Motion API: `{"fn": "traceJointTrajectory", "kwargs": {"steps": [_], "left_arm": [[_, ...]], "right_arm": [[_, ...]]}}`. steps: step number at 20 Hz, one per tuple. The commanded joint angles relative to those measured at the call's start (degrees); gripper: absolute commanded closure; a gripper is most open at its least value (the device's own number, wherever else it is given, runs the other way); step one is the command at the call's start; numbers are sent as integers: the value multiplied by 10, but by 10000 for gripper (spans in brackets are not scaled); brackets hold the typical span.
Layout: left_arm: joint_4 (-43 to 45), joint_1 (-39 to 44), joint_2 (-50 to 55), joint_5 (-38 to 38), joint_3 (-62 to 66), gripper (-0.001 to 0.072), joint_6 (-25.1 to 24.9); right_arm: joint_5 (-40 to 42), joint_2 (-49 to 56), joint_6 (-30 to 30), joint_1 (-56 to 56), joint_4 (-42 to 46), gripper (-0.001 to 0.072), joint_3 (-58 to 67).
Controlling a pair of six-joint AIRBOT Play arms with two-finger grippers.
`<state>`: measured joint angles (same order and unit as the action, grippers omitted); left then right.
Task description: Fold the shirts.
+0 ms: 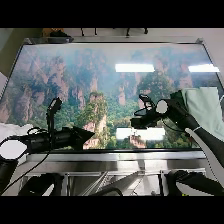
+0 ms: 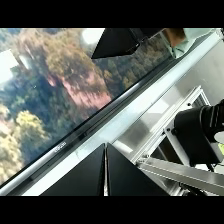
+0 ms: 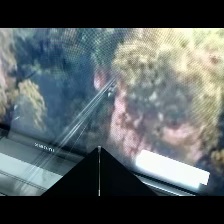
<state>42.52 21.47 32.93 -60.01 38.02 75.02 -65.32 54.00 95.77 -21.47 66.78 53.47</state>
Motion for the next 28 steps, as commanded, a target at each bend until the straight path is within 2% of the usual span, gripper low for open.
{"fn": "traceJointTrajectory", "kwargs": {"steps": [1, 5, 7, 10, 11, 12, 13, 14, 15, 17, 19, 20, 23, 25, 28], "left_arm": [[0, 0, 0, 0, 0, 692, 0], [1, 0, -1, 10, 0, 693, 4], [46, -16, -1, 14, 9, 694, 55], [270, -79, -1, -6, 45, 691, 193], [346, -110, -1, -14, 50, 687, 218], [405, -146, -1, -19, 51, 487, 233], [457, -195, 2, -23, 51, 4, 262], [486, -246, 8, -26, 51, 5, 285], [497, -299, 18, -28, 51, 5, 281], [493, -397, 49, -29, 51, 4, 231], [493, -466, 97, -28, 51, 4, 177], [493, -491, 124, -23, 51, 4, 166], [494, -542, 218, 8, 51, 4, 153], [494, -551, 278, 19, 51, 4, 136], [495, -551, 353, 30, 51, 5, 135]], "right_arm": [[0, 0, 0, 0, 0, 684, 0], [0, 0, 0, 0, 0, 684, 0], [0, 0, 0, 0, 0, 684, 0], [0, 0, 0, 0, 0, 685, 0], [0, 0, 0, 0, 0, 684, 0], [0, 0, 0, 0, 0, 684, 0], [0, 0, 0, 0, 0, 684, 0], [0, 0, 0, 0, 0, 684, 0], [0, 0, 0, 0, 0, 684, 0], [0, 0, 0, 0, 0, 684, 0], [0, 0, 0, 0, 0, 684, 0], [0, 0, 0, 0, 0, 685, 0], [0, 0, 0, 0, 0, 684, 0], [0, 0, 0, 0, 0, 684, 0], [0, 0, 0, 0, 0, 684, 0]]}}
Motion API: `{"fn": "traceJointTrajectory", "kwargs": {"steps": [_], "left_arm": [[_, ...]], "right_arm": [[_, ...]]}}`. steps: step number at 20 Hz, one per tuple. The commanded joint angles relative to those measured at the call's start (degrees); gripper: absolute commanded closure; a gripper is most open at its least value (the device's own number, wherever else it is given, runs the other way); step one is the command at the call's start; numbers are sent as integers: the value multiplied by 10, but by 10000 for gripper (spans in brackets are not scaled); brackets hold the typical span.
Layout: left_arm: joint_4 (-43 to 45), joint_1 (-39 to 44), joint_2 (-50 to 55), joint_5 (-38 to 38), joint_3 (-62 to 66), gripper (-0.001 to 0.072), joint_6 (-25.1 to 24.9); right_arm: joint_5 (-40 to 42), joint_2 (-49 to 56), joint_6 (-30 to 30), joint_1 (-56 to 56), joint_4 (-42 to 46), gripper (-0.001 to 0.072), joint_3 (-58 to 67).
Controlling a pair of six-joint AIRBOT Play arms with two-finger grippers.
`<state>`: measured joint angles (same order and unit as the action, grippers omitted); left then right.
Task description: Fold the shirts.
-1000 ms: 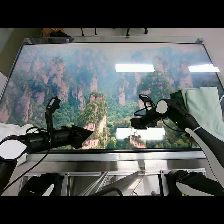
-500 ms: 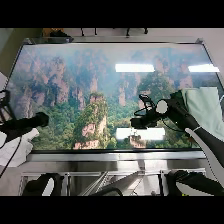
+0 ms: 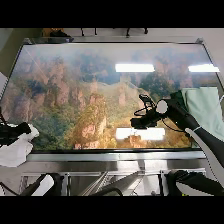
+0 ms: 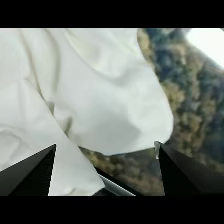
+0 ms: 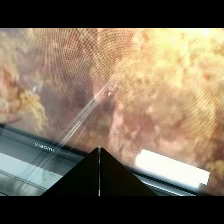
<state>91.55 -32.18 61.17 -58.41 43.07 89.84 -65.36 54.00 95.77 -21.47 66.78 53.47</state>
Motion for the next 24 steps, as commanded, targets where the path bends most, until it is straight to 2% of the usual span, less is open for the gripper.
{"fn": "traceJointTrajectory", "kwargs": {"steps": [1, 4, 5, 6, 7, 8, 12, 14, 18, 21, 24], "left_arm": [[5, -14, 89, 16, 1, 5, -13], [30, -14, 128, 16, 1, 7, -3], [41, -14, 134, 16, 1, 48, 7], [50, -14, 137, 17, 1, 241, 12], [49, -14, 136, 16, 4, 594, 12], [44, -11, 136, 9, 17, 692, 8], [31, 59, 106, -67, 139, 693, 5], [-18, 119, 65, -78, 219, 693, 1], [-151, 295, -10, -65, 369, 693, 0], [-147, 445, -35, -35, 404, 693, 2], [-146, 549, -16, -33, 403, 692, 2]], "right_arm": [[0, 0, 0, 0, 0, 684, 0], [0, 0, 0, 0, 0, 685, 0], [0, 0, 0, 0, 0, 684, 0], [0, 0, 0, 0, 0, 684, 0], [0, 0, 0, 0, 0, 685, 0], [0, 0, 0, 0, 0, 685, 0], [0, 0, 0, 0, 0, 685, 0], [0, 0, 0, 0, 0, 684, 0], [0, 0, 0, 0, 0, 684, 0], [0, 0, 0, 0, 0, 684, 0], [0, 0, 0, 0, 0, 684, 0]]}}
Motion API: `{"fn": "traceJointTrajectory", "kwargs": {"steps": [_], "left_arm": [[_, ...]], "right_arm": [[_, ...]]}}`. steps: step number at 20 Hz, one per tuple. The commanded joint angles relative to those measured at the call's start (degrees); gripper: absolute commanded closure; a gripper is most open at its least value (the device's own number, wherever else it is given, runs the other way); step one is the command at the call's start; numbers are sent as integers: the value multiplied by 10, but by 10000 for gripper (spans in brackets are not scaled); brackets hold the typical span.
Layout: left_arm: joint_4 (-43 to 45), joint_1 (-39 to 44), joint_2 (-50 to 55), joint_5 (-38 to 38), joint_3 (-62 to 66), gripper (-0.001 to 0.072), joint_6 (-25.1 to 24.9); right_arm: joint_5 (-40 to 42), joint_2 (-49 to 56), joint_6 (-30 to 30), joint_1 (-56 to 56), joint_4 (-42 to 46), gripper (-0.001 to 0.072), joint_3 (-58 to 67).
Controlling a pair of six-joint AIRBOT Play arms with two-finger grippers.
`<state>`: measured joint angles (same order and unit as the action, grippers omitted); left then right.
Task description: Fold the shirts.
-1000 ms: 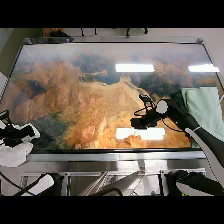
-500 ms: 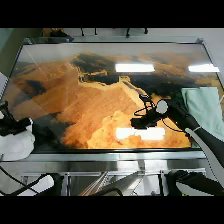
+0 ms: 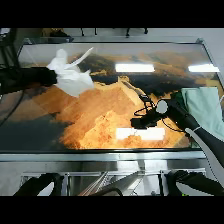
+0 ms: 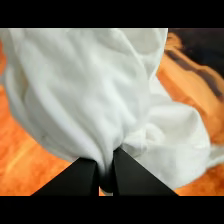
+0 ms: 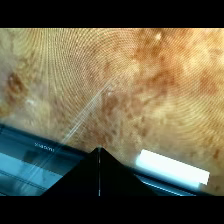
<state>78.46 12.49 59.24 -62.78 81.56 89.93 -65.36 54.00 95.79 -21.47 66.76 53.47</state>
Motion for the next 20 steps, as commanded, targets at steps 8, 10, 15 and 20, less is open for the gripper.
{"fn": "traceJointTrajectory", "kwargs": {"steps": [8, 10, 15, 20], "left_arm": [[-16, 234, 216, 43, 19, 245, 1], [-17, 218, 241, 16, 35, 2, 22], [-16, 103, 211, -183, 96, 6, 24], [-23, 64, 96, -103, -209, 6, 16]], "right_arm": [[4, 0, 0, 0, 0, 685, 0], [2, 0, -3, 5, 3, 684, 3], [-65, -3, -44, 74, 3, 525, 81], [-75, -1, -86, 85, -19, 88, 54]]}}
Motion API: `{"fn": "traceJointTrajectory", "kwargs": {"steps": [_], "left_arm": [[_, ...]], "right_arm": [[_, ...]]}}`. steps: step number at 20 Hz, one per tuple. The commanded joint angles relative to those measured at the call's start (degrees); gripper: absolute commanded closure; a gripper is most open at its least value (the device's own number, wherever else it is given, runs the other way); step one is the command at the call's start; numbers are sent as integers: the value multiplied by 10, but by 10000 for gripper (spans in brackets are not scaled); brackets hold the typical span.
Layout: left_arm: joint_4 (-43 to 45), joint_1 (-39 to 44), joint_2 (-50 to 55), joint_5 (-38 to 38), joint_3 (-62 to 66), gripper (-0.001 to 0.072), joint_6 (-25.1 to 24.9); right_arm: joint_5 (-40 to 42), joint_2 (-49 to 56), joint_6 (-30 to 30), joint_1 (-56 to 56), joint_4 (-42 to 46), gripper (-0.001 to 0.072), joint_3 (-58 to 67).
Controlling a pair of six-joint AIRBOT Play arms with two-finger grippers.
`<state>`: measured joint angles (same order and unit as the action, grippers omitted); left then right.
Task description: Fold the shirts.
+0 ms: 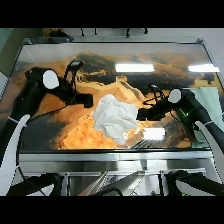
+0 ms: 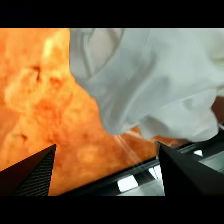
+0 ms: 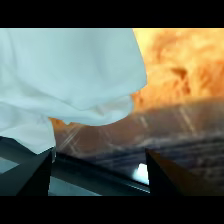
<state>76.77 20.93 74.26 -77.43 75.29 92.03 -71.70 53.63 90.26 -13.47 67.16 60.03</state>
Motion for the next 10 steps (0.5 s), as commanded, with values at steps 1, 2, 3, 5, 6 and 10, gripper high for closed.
{"fn": "traceJointTrajectory", "kwargs": {"steps": [1, 2, 3, 5, 6, 10], "left_arm": [[-26, -16, -71, 109, -216, 6, -6], [-50, -14, -82, 174, -272, 6, -6], [-80, -13, -89, 240, -321, 7, -8], [-158, -13, -85, 332, -377, 7, -44], [-194, -13, -76, 361, -389, 7, -66], [-327, 2, -13, 406, -380, 7, -169]], "right_arm": [[3, 5, -46, -2, -35, 88, -28], [24, 8, -55, -12, -38, 88, -44], [48, 15, -57, -20, -40, 88, -55], [86, 36, -57, -23, -40, 88, -60], [106, 48, -62, -21, -39, 88, -60], [185, 83, -72, -16, -46, 88, -59]]}}
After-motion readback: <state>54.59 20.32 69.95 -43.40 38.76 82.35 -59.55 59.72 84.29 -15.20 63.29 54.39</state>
